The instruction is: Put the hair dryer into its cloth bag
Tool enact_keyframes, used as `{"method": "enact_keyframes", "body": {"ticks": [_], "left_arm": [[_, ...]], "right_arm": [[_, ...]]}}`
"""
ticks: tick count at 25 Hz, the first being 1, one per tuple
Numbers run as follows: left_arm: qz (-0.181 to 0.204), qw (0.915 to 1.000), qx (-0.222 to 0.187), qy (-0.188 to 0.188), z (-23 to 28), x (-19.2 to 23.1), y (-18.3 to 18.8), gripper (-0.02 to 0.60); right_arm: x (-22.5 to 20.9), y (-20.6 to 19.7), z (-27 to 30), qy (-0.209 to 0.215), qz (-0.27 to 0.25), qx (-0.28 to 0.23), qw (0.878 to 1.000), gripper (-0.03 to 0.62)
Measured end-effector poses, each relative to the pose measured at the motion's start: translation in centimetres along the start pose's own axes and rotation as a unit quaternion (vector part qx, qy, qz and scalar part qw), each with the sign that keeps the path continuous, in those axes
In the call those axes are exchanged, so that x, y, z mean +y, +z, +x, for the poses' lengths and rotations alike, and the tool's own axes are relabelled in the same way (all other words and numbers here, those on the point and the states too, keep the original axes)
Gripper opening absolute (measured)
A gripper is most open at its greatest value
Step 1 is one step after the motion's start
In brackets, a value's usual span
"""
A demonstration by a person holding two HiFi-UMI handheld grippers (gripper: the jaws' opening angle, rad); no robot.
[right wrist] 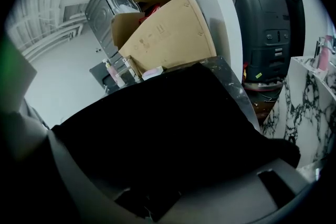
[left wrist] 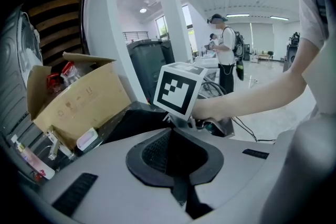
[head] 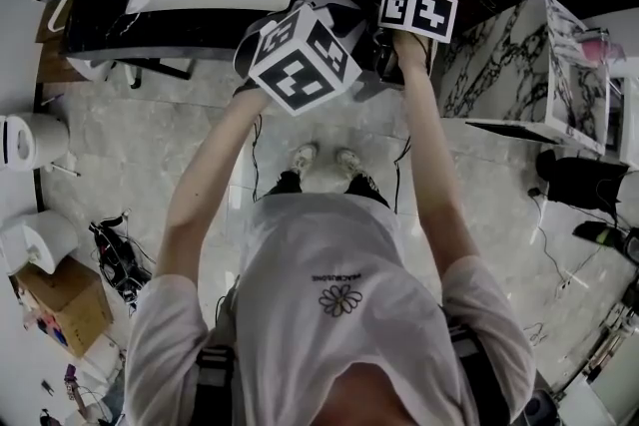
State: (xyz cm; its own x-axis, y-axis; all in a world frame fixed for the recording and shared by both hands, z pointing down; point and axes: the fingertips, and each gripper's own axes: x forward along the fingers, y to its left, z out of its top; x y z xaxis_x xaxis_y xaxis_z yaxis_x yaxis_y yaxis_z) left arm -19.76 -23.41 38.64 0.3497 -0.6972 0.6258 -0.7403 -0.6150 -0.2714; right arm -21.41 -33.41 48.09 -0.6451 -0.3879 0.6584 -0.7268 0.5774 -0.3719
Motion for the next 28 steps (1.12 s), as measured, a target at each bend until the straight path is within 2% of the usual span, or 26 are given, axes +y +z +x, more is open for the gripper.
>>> {"method": "enact_keyframes", "body": {"ticks": [3,7,14,16,18,21,28], "left_arm": [[-0.001,1.0000,-0.001,0.001,-0.3,0.1,-0.1,0.021],[0.000,1.0000,0.007,0.001,-0.7,-0.3,-0.8,0.021],[-0.012,0.9999,0.003,0.002,-0.5,-0.3,-1.0,0.021],[-0.015,0.9999,0.001,0.002,-0.3,-0.4,-0.9,0.021],[-0.016,0.9999,0.000,0.002,-0.2,-0.5,-0.9,0.021],[-0.014,0.9999,0.002,0.004,-0.1,-0.7,-1.2,0.021],[-0.019,0.9998,0.008,0.008,-0.4,-0.7,-2.4,0.021]], "right_arm": [[-0.2,0.2,0.7,-0.010,-0.009,0.008,1.000,0.172],[-0.1,-0.2,1.6,-0.003,0.005,0.017,1.000,0.172],[-0.3,0.1,1.4,-0.001,0.017,0.005,1.000,0.175],[-0.4,0.4,1.0,0.005,0.036,-0.014,0.999,0.178],[-0.2,0.7,0.5,0.016,0.051,-0.038,0.998,0.226],[0.3,0.9,-0.4,0.020,0.041,-0.074,0.996,0.262],[-0.8,0.8,-4.6,-0.003,0.011,-0.163,0.987,0.264]]}}
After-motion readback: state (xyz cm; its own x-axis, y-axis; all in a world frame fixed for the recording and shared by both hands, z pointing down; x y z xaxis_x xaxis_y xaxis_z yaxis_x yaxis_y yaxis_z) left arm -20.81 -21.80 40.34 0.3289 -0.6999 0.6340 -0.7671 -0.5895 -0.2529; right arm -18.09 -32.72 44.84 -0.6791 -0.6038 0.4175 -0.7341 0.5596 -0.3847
